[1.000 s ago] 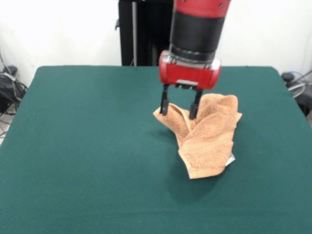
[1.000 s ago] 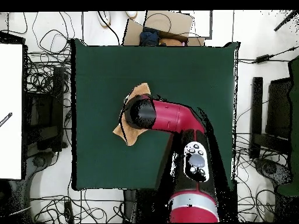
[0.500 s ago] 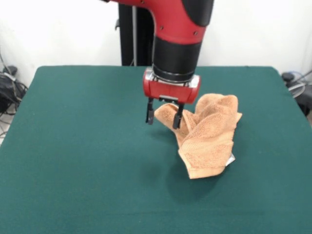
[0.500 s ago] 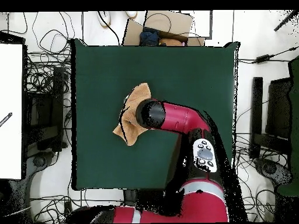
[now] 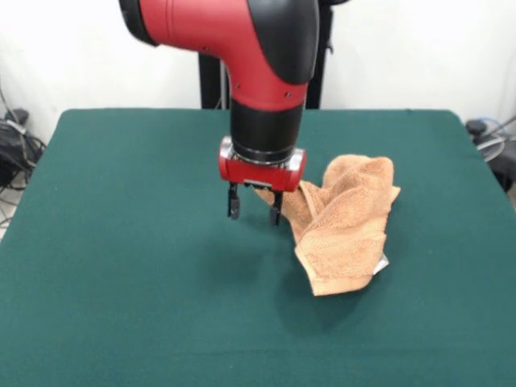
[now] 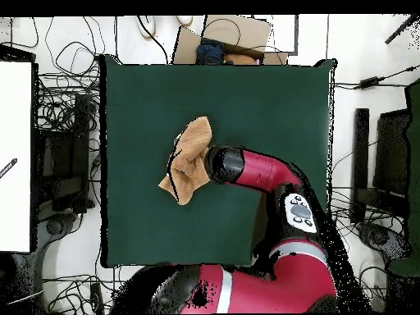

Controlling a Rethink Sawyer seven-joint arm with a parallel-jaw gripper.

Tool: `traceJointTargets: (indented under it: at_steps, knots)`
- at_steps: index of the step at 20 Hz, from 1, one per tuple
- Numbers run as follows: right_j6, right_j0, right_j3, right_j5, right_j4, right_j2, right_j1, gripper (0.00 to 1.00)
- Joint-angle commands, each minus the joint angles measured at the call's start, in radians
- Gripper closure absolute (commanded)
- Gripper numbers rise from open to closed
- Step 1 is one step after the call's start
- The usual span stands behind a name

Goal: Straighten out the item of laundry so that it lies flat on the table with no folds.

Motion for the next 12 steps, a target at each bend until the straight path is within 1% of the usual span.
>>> traceJointTargets:
  at_steps: [1, 7, 12]
  knots:
    - [0.142, -0.024, 0.032, -0.111, 0.026, 0.141, 0.066, 0.00]
    - [0.160, -0.055, 0.085, -0.176, 0.017, 0.175, 0.055, 0.00]
    - [0.185, -0.056, 0.093, -0.252, 0.009, 0.175, 0.066, 0.00]
